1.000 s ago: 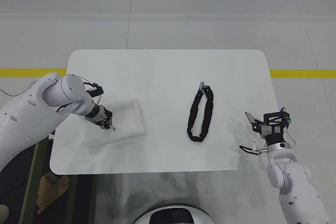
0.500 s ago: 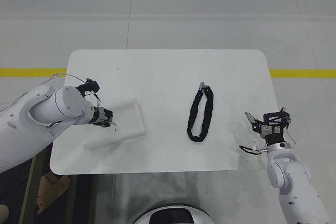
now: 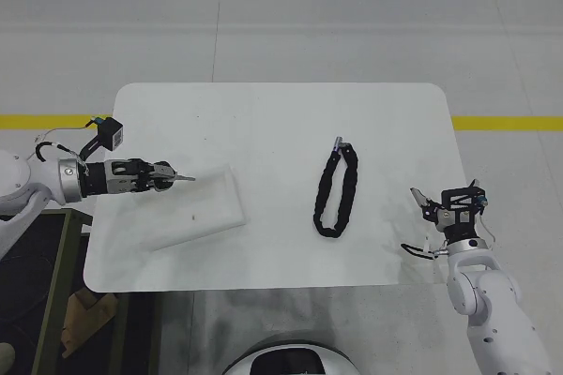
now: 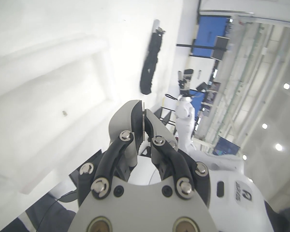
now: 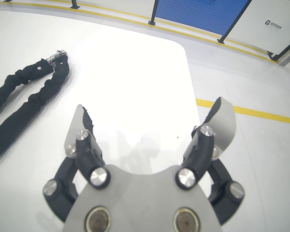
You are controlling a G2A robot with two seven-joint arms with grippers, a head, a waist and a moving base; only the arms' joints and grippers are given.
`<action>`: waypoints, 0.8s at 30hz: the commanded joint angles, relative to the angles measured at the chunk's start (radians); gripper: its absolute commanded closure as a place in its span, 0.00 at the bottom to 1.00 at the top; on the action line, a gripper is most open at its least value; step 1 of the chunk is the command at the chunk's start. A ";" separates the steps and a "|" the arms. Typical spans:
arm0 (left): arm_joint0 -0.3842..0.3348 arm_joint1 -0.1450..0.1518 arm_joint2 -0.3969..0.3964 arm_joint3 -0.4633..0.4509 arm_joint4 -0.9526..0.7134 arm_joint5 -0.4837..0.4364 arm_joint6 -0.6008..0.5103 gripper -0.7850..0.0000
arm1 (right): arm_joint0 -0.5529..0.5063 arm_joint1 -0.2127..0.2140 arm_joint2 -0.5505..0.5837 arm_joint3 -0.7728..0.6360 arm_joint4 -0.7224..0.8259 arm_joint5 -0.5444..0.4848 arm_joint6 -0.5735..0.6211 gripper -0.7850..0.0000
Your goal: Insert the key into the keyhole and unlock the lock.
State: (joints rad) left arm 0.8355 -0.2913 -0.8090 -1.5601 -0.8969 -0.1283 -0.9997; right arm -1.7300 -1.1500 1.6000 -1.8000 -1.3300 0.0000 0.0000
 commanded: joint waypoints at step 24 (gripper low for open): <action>0.025 -0.011 -0.008 0.064 -0.087 -0.090 -0.115 1.00 | 0.000 0.000 0.000 0.000 0.000 0.000 0.000 0.00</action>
State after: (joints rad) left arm 0.8607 -0.3024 -0.8166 -1.4957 -0.9837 -0.2181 -1.1145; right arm -1.7300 -1.1500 1.6000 -1.8000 -1.3300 0.0000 0.0000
